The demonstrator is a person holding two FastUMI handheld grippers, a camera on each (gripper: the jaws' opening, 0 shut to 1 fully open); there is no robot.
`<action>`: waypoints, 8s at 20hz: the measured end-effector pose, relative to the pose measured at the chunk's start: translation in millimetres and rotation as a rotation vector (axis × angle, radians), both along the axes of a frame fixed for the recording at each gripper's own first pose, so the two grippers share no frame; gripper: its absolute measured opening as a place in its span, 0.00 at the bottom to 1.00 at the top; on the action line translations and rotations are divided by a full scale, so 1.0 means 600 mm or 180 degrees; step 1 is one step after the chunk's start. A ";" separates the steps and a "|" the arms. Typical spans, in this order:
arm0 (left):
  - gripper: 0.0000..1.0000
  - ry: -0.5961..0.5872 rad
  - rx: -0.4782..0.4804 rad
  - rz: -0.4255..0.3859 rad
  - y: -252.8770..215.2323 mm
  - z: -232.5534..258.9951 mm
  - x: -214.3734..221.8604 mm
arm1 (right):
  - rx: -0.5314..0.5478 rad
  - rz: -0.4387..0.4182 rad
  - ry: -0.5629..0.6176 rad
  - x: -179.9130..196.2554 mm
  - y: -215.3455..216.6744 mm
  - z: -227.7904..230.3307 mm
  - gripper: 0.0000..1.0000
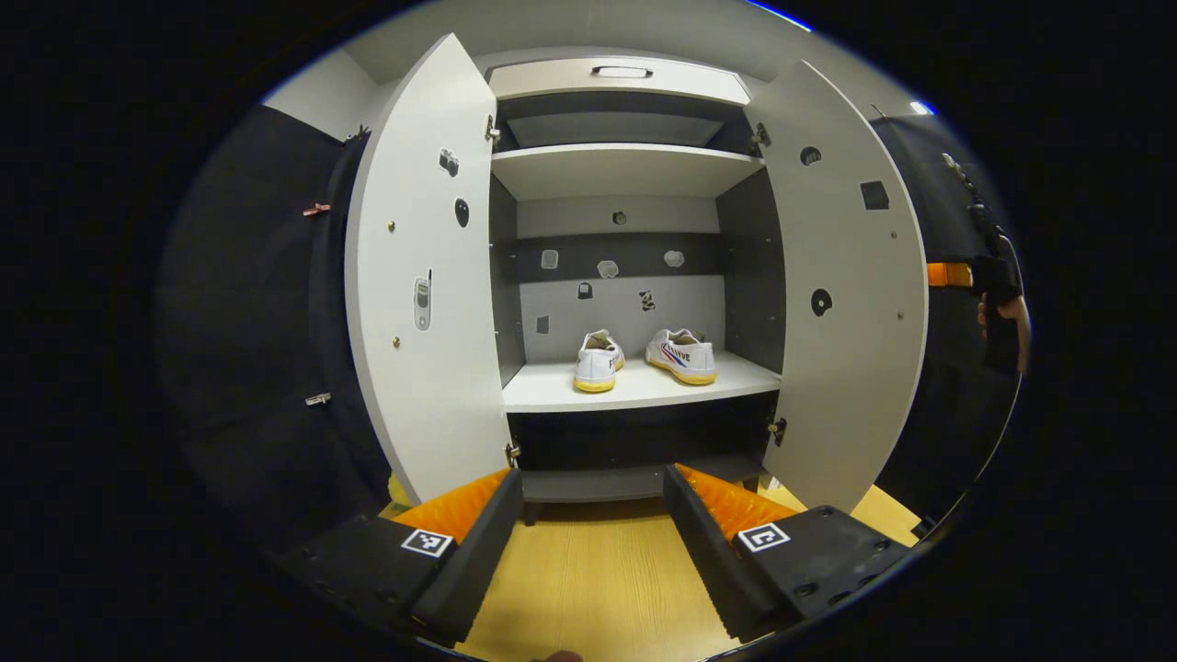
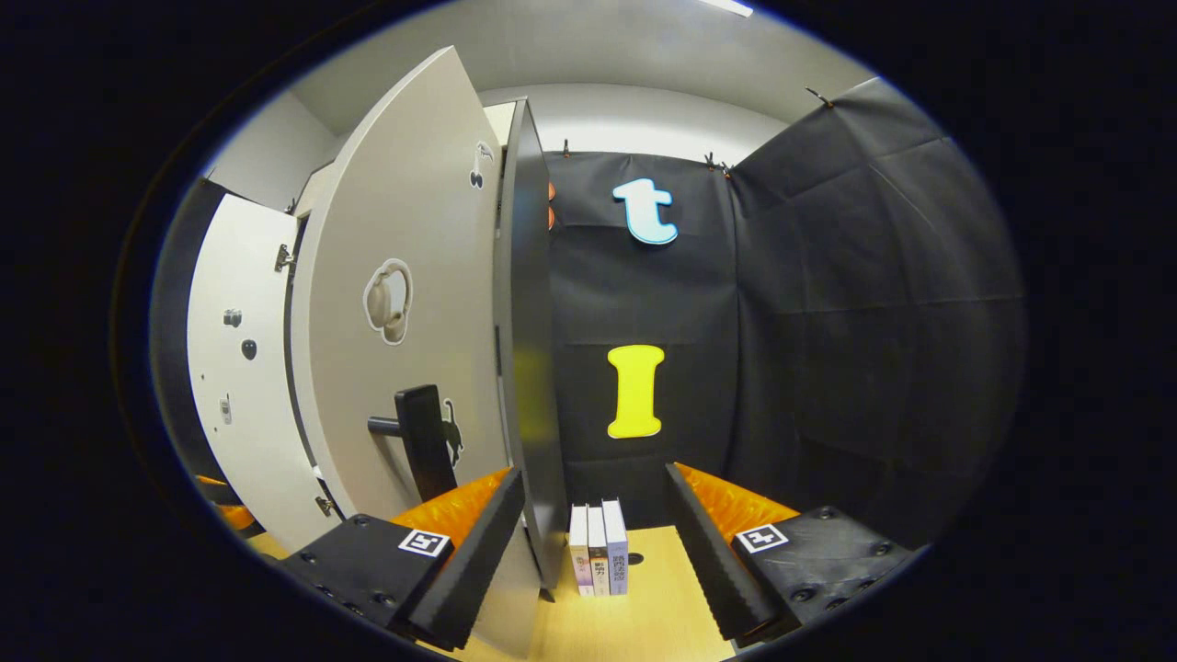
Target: Grab one shoe with the right hand and put it into the shoe cabinet, grab the other shoe with the left hand and put it into the shoe cabinet; then close the right door with the right hand and the left door with the left hand.
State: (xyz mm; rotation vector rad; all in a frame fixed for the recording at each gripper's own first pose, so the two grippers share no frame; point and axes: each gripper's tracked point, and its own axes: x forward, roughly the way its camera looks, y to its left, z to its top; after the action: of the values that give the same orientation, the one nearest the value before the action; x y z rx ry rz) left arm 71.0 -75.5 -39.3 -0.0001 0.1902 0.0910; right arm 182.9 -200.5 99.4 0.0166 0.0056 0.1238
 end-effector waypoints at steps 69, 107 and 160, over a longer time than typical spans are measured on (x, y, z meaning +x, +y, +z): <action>0.95 -0.0635 -0.0322 -0.0115 0.464 0.244 0.096 | 0.0061 -0.0308 0.1462 -0.282 0.284 -0.426 0.99; 0.95 -0.0540 -0.0314 0.0185 0.174 0.175 0.047 | 0.0181 0.0211 0.0666 -0.127 0.244 -0.236 0.98; 0.95 -0.0596 -0.0536 0.0396 0.127 0.064 -0.025 | -0.0215 -0.0021 -0.0196 -0.182 0.193 -0.194 0.99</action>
State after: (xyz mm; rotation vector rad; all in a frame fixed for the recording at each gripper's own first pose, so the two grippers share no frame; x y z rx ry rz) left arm 55.9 1.0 -1.2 -0.1878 0.0101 0.1978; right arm 73.5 -84.5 -16.8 -0.0546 -0.0519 0.1175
